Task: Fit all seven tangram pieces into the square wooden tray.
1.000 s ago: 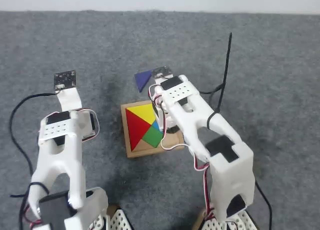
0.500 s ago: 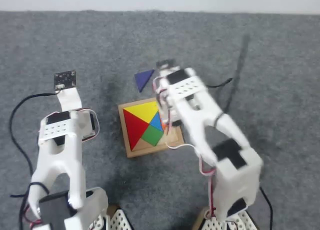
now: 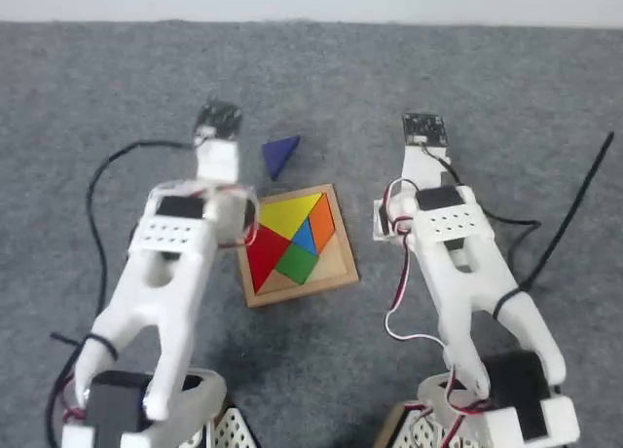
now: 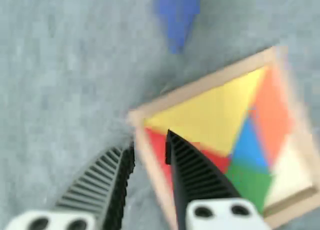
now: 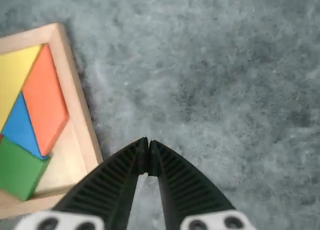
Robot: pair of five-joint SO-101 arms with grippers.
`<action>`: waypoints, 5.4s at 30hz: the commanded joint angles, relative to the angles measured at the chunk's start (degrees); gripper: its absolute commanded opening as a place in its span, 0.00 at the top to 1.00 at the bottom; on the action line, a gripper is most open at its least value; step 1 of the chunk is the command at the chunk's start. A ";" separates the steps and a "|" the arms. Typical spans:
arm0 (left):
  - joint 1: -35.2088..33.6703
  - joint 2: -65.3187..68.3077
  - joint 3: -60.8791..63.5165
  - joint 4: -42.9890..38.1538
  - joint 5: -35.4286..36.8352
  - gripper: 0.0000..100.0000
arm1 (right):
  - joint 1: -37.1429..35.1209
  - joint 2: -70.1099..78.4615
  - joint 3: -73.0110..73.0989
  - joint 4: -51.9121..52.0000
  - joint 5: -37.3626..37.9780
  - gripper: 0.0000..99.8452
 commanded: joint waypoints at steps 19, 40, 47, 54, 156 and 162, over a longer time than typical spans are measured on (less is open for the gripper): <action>7.12 62.86 -85.41 29.54 0.00 0.89 | 0.57 4.88 -2.46 -3.12 2.64 0.99; 10.90 94.59 -131.82 38.24 25.05 0.99 | 0.75 4.88 -2.46 -3.12 2.73 0.99; 11.87 94.42 -131.91 42.11 21.10 0.99 | 0.75 4.97 -2.37 -3.12 2.73 0.99; 6.86 93.01 -140.35 45.89 21.01 0.99 | 0.75 5.05 -2.37 -3.12 2.73 0.99; 3.78 100.04 -132.09 42.29 -25.14 0.99 | -1.80 5.05 -0.44 -3.56 9.32 0.99; 2.11 98.37 -133.76 51.16 -24.79 0.99 | -1.80 5.14 -0.44 -3.56 9.41 0.99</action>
